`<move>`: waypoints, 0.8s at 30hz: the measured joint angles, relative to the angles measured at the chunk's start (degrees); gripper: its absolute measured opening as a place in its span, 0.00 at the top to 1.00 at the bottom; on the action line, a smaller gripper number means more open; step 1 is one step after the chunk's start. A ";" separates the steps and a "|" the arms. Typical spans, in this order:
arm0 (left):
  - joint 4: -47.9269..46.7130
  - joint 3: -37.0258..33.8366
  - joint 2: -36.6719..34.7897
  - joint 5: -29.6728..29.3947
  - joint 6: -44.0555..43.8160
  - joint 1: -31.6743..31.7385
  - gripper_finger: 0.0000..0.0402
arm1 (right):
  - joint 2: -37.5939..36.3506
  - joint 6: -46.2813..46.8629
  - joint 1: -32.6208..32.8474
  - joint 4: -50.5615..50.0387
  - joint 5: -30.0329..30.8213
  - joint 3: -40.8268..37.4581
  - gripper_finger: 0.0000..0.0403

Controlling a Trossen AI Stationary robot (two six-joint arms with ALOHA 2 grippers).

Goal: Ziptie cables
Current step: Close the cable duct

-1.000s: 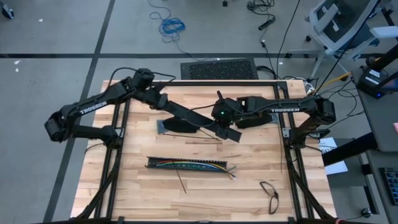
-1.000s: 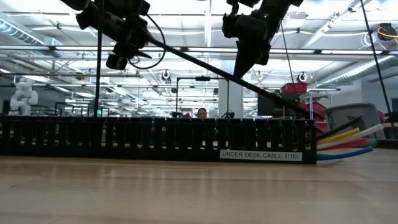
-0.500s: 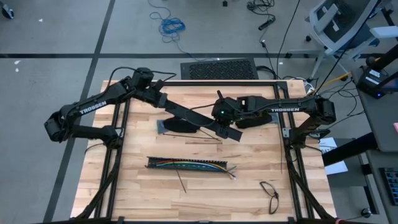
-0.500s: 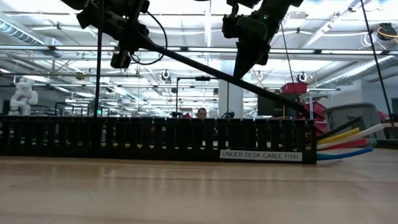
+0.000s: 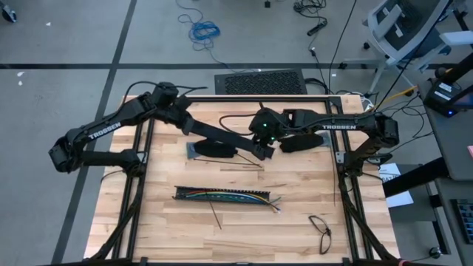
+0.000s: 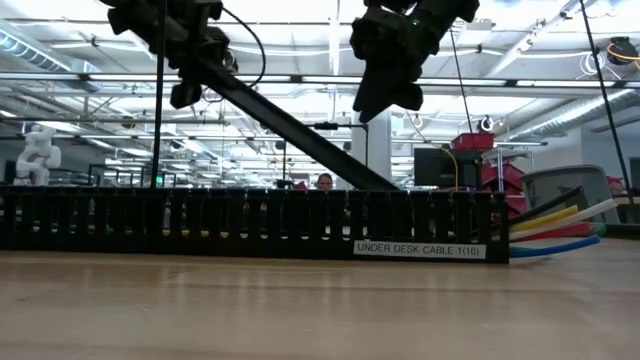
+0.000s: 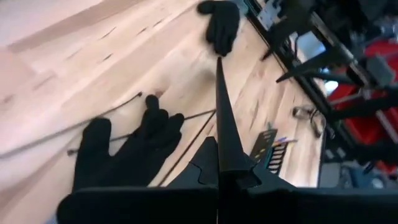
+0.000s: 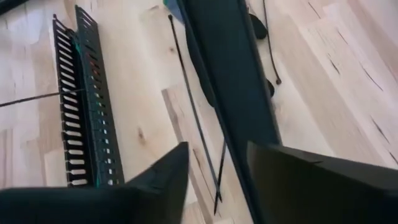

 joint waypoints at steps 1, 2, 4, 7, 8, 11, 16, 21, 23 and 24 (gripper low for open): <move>-0.08 0.19 -0.04 -0.05 1.60 -0.21 1.00 | 0.02 -0.07 -0.22 0.17 -0.03 0.00 0.57; -0.58 0.65 -0.08 -0.40 4.12 -0.58 1.00 | 0.02 -0.09 -0.46 0.27 -0.16 0.00 0.54; -2.23 2.26 -0.48 -2.91 11.42 -1.54 1.00 | 0.02 -0.13 -1.55 0.17 -2.01 0.00 0.49; -6.30 5.85 -0.92 -9.67 25.82 -4.03 1.00 | 0.02 -0.13 -4.18 0.11 -4.65 0.00 0.46; -8.13 7.18 -0.92 -12.46 30.54 -4.90 1.00 | 0.02 -0.14 -5.17 0.36 -6.02 0.00 0.45; -12.96 10.64 -0.85 -20.87 43.83 -8.09 1.00 | 0.02 -0.16 -8.62 1.00 -11.56 0.00 0.45; -17.45 11.98 -1.71 -32.33 61.22 -13.11 1.00 | -0.01 -0.25 -13.79 2.94 -23.38 0.00 0.47; -18.11 11.94 -1.71 -38.64 69.01 -17.31 1.00 | -0.01 0.28 -16.55 3.29 -23.96 0.02 0.47; -17.99 11.91 -1.71 -39.85 71.80 -19.39 1.00 | -0.01 0.87 -17.20 4.00 -24.02 0.02 0.47; -17.77 11.91 -1.70 -40.05 72.51 -20.40 1.00 | -0.01 1.38 -17.38 4.44 -24.40 0.02 0.47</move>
